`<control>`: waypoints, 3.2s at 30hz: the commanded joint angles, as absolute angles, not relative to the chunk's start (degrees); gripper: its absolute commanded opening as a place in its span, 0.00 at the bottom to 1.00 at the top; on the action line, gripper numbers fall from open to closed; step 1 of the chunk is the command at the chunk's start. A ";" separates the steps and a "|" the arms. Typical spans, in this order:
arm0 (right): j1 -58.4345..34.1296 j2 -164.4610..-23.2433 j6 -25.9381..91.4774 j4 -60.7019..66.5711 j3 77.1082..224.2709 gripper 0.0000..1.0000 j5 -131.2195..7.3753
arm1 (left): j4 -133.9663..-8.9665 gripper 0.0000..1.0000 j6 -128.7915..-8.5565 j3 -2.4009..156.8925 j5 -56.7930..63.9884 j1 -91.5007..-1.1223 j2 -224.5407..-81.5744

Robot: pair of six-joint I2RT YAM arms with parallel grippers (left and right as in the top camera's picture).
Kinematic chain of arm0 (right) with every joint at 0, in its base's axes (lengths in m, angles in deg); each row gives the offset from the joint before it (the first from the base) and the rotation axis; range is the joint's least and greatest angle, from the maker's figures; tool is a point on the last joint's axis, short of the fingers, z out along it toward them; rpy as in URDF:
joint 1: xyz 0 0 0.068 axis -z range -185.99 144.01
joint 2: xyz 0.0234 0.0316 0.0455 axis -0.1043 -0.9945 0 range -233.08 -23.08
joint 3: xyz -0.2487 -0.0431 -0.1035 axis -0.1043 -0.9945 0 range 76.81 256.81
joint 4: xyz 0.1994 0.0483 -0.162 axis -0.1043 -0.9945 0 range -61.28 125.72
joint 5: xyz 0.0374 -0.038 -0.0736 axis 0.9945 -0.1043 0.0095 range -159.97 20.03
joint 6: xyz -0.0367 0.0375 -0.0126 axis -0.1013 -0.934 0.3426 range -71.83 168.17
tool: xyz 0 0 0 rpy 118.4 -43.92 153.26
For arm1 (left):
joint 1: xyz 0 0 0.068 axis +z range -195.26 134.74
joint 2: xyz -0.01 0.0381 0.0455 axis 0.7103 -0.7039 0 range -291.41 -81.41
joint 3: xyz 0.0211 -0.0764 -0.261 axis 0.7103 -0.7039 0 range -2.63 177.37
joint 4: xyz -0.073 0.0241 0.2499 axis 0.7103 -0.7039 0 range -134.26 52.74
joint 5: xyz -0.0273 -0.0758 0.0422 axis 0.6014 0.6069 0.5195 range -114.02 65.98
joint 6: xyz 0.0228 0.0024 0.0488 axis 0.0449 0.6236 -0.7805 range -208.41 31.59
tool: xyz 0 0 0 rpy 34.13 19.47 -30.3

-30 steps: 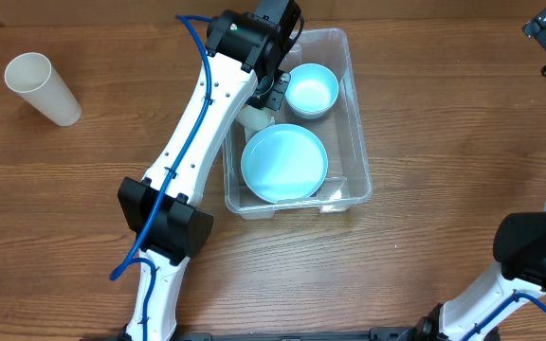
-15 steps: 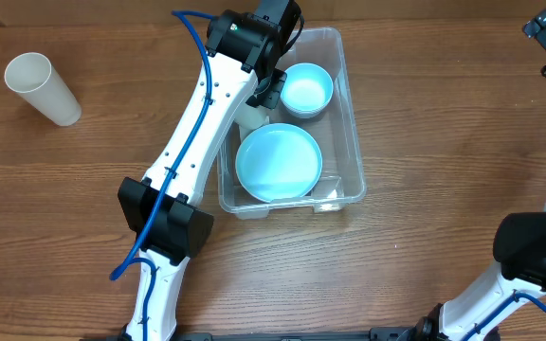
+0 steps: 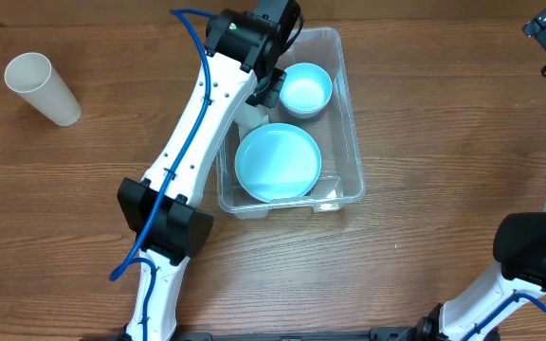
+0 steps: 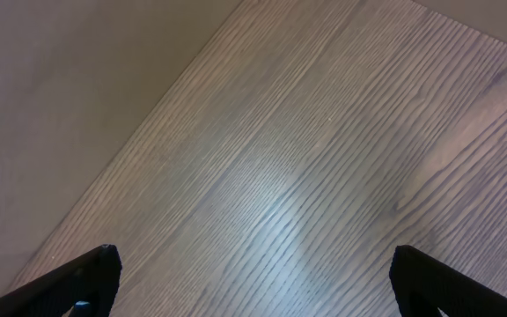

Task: Pack container
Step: 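Lower the cream cup into the bin in front of the blue cups, then release the cup and grasp the last cream cup with the left gripper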

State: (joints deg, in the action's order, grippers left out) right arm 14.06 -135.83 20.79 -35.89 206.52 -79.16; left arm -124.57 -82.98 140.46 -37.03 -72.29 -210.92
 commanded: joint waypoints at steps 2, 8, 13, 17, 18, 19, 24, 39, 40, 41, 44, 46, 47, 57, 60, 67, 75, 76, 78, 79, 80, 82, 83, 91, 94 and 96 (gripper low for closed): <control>13.96 -134.84 20.51 -35.76 207.40 1.00 -79.37 | -124.85 0.04 -84.18 142.84 -40.75 -72.29 -210.62; 13.96 -134.84 20.49 -35.76 207.40 1.00 -79.37 | -125.27 0.04 -84.40 142.84 -45.23 -72.29 -210.62; 13.96 -134.84 20.49 -35.76 207.40 1.00 -79.37 | -125.25 0.10 -85.27 142.82 -45.60 -72.29 -210.62; 13.96 -134.84 20.49 -35.76 207.40 1.00 -79.37 | -125.20 0.04 -85.43 142.82 -45.60 -72.29 -210.62; 13.96 -134.84 20.49 -35.76 207.40 1.00 -79.37 | -125.20 0.14 -85.45 142.82 -45.60 -72.29 -210.62; 13.96 -134.84 20.51 -35.76 207.40 1.00 -79.37 | -125.20 0.24 -85.45 142.82 -45.60 -72.29 -210.62; 13.96 -134.84 20.51 -35.76 207.40 1.00 -79.37 | -125.07 0.36 -85.43 142.82 -45.30 -72.29 -210.62; 13.96 -134.84 20.49 -35.76 207.40 1.00 -79.37 | -124.33 0.46 -85.38 142.82 -39.37 -72.29 -210.62; 13.96 -134.84 20.51 -35.76 207.40 1.00 -79.37 | -124.33 0.47 -85.38 142.82 -39.35 -72.29 -210.62; 13.96 -134.84 20.51 -35.76 207.40 1.00 -79.37 | -124.35 0.47 -85.38 142.82 -39.35 -72.29 -210.62; 13.96 -134.84 20.49 -35.76 207.40 1.00 -79.37 | -124.28 0.47 -85.34 142.82 -39.35 -72.29 -210.62; 13.96 -134.84 20.49 -35.76 207.40 1.00 -79.37 | -124.17 0.47 -85.17 142.82 -39.02 -72.29 -210.62; 13.96 -134.84 20.51 -35.76 207.40 1.00 -79.37 | -124.13 0.47 -84.97 142.82 -38.80 -72.29 -210.62; 13.96 -134.84 20.49 -35.76 207.40 1.00 -79.37 | -123.91 0.65 -76.88 144.85 -36.29 -69.34 -204.65; 13.96 -134.84 20.51 -35.76 207.40 1.00 -79.37 | -123.76 0.78 -75.92 145.64 -36.01 -64.38 -199.16; 13.96 -134.84 20.51 -35.76 207.40 1.00 -79.37 | -123.04 0.84 -75.94 145.61 -35.26 -42.96 -194.14; 13.96 -134.84 20.49 -35.76 207.40 1.00 -79.37 | -116.74 1.00 -83.81 145.61 -32.97 -31.98 -204.87; 13.96 -134.84 20.49 -35.76 207.40 1.00 -79.37 | -116.02 1.00 -85.67 145.61 -32.99 -31.63 -206.57; 13.96 -134.84 20.51 -35.76 207.40 1.00 -79.37 | -114.32 1.00 -88.25 145.61 -32.93 -31.00 -210.14; 13.96 -134.84 20.51 -35.76 207.40 1.00 -79.37 | -113.64 1.00 -88.57 145.61 -32.95 -30.85 -211.60; 13.96 -134.84 20.51 -35.76 207.40 1.00 -79.37 | -112.98 1.00 -88.68 145.61 -32.95 -30.74 -213.04; 13.96 -134.84 20.49 -35.76 207.40 1.00 -79.37 | -111.91 1.00 -89.56 145.61 -32.93 -30.65 -215.14; 13.96 -134.84 20.49 -35.76 207.40 1.00 -79.37 | -111.37 1.00 -91.09 145.61 -32.95 -30.65 -216.24; 13.96 -134.84 20.49 -35.76 207.40 1.00 -79.37 | -109.53 1.00 -94.19 145.61 -32.66 -28.27 -221.24; 13.96 -134.84 20.51 -35.76 207.40 1.00 -79.37 | -109.42 0.90 -94.21 145.61 -28.20 -26.24 -222.97; 13.96 -134.84 20.51 -35.76 207.40 1.00 -79.37 | -109.64 0.60 -94.19 145.59 -25.28 -25.14 -223.67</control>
